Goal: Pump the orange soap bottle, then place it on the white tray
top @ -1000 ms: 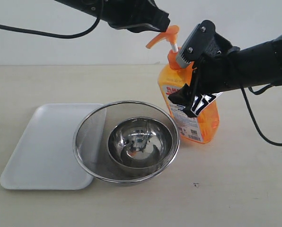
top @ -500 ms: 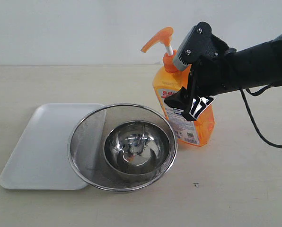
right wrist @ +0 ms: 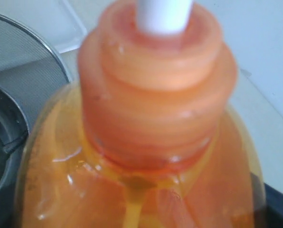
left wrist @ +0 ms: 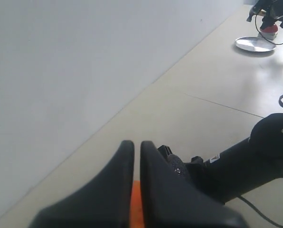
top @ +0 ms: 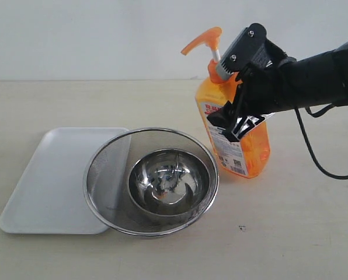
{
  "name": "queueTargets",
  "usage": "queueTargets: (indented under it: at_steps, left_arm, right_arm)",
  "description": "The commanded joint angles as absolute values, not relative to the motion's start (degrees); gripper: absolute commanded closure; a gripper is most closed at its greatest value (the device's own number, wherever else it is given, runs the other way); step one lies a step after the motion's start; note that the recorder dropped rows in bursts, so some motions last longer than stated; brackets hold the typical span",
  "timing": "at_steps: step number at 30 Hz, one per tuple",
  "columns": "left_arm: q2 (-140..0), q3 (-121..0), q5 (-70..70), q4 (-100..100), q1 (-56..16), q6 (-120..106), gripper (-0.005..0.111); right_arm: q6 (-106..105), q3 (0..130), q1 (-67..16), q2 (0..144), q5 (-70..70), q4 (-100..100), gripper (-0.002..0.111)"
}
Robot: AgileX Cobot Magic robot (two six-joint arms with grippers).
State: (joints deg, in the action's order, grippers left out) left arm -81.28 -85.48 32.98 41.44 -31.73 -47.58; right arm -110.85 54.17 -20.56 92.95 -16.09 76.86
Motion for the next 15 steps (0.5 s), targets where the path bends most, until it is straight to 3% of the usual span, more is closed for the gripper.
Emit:
queueTargets:
  at_steps: [1,15]
  left_arm:
    - [-79.36,-85.31,32.73,39.64,-32.05,-47.6,0.102]
    - [-72.88,-85.31,32.73,34.07,-32.05,-44.15,0.102]
  right_arm:
    - [-109.01,54.33,-20.53,92.65,-13.22,76.92,0.108]
    - [-100.54,54.33,-20.53,92.65,-10.29,76.92,0.108]
